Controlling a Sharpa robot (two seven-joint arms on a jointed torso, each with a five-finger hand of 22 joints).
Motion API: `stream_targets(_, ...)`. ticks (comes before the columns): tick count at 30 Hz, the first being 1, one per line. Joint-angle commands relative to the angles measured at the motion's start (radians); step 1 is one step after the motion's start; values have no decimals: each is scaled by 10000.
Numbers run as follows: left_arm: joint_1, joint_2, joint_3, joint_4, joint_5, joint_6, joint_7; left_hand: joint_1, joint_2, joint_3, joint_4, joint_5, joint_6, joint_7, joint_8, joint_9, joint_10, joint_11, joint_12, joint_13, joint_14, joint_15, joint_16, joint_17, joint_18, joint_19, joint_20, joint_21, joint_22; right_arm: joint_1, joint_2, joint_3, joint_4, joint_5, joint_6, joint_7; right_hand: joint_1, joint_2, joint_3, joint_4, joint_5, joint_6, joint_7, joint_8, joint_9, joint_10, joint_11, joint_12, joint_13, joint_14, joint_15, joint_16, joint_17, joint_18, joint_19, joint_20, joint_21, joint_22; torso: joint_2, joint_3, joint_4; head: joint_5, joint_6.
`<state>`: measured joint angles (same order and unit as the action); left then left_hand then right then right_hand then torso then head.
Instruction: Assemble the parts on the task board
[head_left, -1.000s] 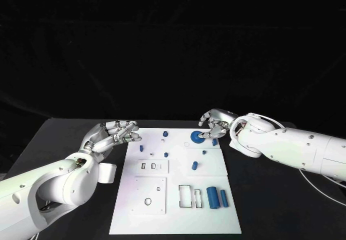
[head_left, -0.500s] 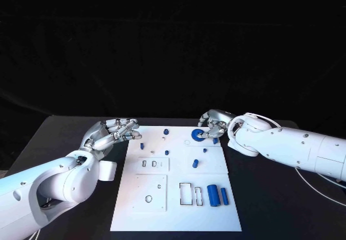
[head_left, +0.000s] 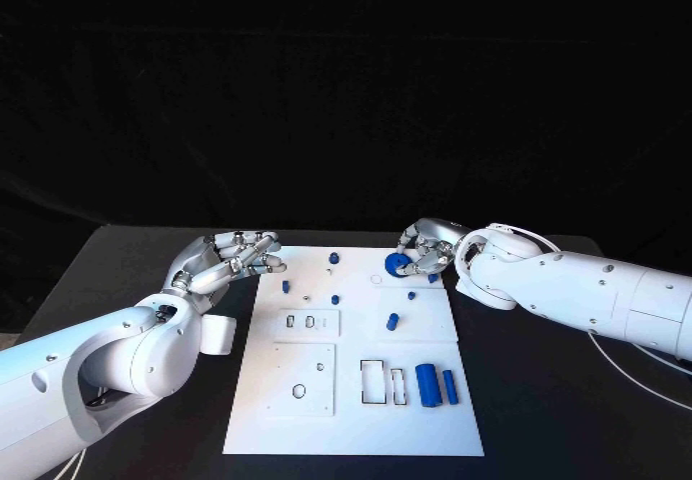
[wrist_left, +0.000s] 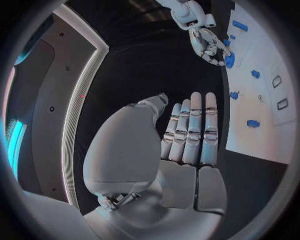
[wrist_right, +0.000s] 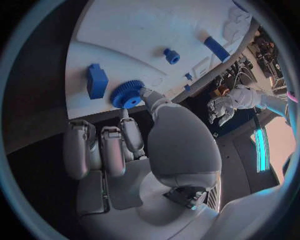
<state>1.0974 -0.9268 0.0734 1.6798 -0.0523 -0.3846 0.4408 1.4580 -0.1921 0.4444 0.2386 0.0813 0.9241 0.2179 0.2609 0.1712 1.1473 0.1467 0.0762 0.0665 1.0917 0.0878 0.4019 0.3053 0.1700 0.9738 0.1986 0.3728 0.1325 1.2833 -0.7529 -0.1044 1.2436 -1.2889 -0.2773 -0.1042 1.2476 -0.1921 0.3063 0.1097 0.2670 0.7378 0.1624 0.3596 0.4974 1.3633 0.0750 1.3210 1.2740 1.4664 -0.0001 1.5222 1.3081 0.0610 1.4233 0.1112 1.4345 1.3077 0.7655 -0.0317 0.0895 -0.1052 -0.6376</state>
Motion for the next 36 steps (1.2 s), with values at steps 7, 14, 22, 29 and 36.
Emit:
stream_targets(7,12,18,9,0,25,136,23,50,-13,50,-7,-64,-68,-22,-35,-14,-20,24,-43,0,-54,32,47,16,121,28,-1,59,-15,-64,53,-18,-95,-192,524,21,104,3,42,63,69,77,3,86,19,101,25,112,74,789,64,74,1394,-108,57,33,35,693,-3,4,-5,14,-57)
stream_targets(14,12,22,9,-8,25,147,16,50,-13,50,-7,-64,-68,-22,-35,-14,-20,24,-43,0,-54,32,47,16,121,28,-1,59,-15,-101,71,-26,-122,-272,534,11,168,47,100,66,67,169,-10,143,27,119,15,162,129,791,56,83,1410,-111,64,28,41,711,-5,2,-1,24,-43)
stream_targets(22,12,22,9,-21,25,152,11,50,-13,50,-7,-64,-68,-22,-35,-14,-20,24,-43,0,-54,32,47,16,121,28,-1,59,-15,-128,54,-28,-57,-950,-645,240,965,641,1403,-329,-1154,1219,-295,566,73,406,-246,531,565,818,-153,142,1549,-174,266,-138,222,1008,-8,-3,0,34,-56)
stream_targets(29,12,31,9,-30,26,166,16,14,18,85,-10,-73,-71,-14,-43,-12,-18,31,-62,5,-58,38,59,44,119,28,0,70,-15,-143,37,-28,111,-1289,-2119,779,686,556,1903,-323,-1519,1513,-423,677,103,438,-349,532,585,825,-246,154,1580,-208,360,-234,304,1149,-8,-5,3,37,-32)
stream_targets(36,11,44,9,-46,26,209,30,-54,10,79,12,-84,-79,-7,-52,-11,-18,38,-73,7,-64,46,64,63,116,23,6,73,-17,-152,45,-25,624,-1948,-2747,970,369,402,1999,-211,-1475,1487,-414,642,98,405,-347,468,527,816,-255,141,1544,-198,330,-257,270,1117,-6,-1,11,81,-20)
